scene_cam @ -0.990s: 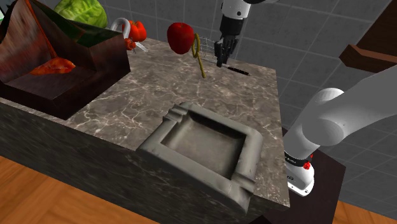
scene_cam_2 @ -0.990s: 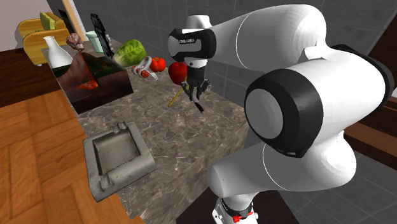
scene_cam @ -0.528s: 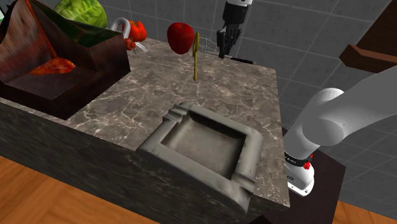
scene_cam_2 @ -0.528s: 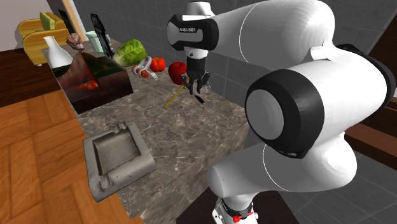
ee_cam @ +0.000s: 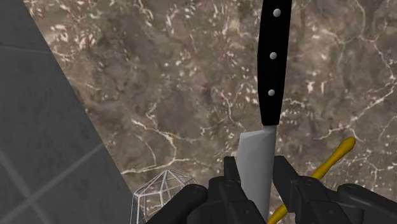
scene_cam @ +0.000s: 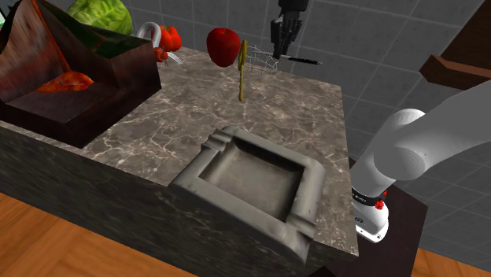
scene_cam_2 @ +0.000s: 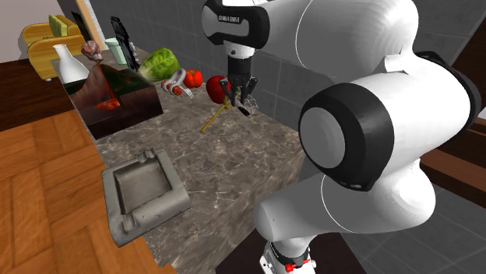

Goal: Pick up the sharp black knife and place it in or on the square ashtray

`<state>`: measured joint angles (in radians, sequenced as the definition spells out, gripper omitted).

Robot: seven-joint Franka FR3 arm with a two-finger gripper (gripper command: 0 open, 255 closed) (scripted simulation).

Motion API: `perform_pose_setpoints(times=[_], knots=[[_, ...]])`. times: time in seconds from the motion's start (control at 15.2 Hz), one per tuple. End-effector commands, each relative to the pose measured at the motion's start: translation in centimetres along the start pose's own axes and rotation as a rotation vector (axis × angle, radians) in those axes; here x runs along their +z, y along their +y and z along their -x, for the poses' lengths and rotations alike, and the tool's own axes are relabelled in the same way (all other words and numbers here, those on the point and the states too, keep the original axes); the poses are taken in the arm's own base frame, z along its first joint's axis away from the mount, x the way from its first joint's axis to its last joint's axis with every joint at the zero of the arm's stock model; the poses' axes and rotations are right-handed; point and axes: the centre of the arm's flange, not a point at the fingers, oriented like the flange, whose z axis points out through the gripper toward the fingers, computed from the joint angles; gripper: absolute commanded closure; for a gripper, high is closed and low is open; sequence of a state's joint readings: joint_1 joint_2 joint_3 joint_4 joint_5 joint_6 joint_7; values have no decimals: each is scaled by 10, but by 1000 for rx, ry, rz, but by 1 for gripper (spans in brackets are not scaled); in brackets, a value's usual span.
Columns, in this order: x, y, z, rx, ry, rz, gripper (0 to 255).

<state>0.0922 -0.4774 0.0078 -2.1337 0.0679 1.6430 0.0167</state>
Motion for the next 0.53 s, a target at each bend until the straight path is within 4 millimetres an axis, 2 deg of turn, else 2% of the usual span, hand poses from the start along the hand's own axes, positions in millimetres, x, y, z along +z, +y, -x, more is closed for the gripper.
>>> perform_pose_setpoints(times=[0.0,0.46], knots=[[-11,0,0,0,0,0,255],[-7,-82,44,0,0,0,255]])
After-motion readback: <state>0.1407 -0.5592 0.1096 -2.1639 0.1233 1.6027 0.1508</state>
